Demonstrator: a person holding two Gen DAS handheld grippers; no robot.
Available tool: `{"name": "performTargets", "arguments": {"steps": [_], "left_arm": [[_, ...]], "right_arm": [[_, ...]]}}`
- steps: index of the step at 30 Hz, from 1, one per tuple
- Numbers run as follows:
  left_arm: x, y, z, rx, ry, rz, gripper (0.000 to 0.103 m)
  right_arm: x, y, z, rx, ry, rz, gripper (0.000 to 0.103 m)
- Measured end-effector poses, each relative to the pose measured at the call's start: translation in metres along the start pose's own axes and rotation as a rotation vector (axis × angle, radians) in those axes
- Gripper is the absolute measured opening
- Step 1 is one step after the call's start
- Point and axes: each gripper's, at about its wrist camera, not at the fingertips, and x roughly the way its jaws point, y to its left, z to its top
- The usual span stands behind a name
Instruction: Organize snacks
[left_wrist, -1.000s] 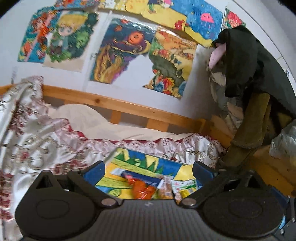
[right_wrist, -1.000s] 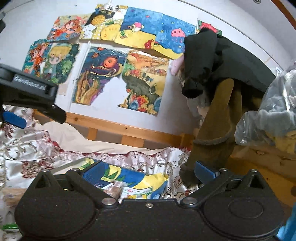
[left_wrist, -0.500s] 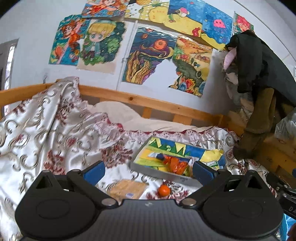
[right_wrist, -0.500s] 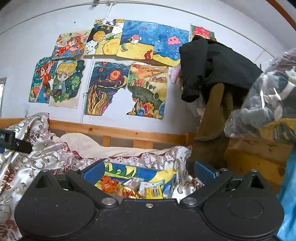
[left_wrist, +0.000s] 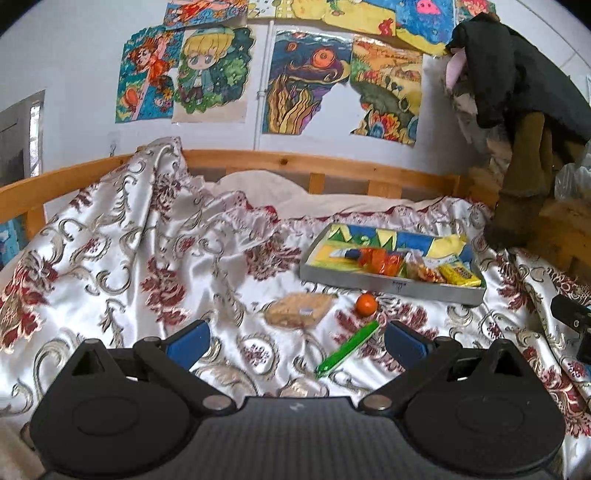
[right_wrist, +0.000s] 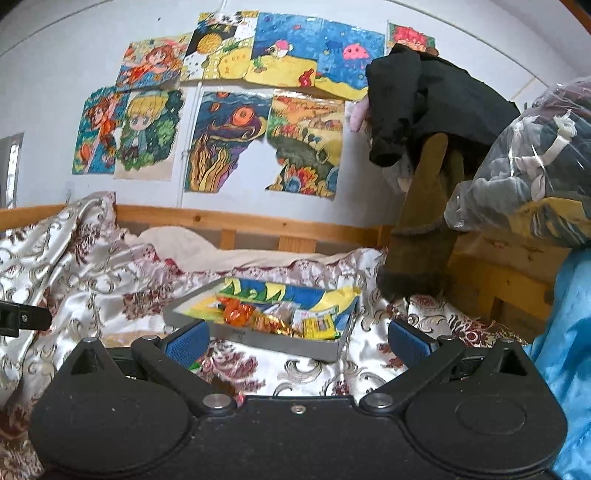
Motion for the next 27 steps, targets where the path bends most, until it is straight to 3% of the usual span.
{"name": "performTargets", "arguments": {"steps": [7,27], "left_arm": [[-0.001,0.008,-0.013,-0.021,0.084,-0.003,0.103],[0.013,0.005,-0.017,0.02,0.203,0.03,0.103]], "right_arm": [[-0.004,0.005,-0.008,0.003,0.086,0.012,0.102],[0.01,0.016,-0.025,0.008,0.249,0.069,0.102]]}}
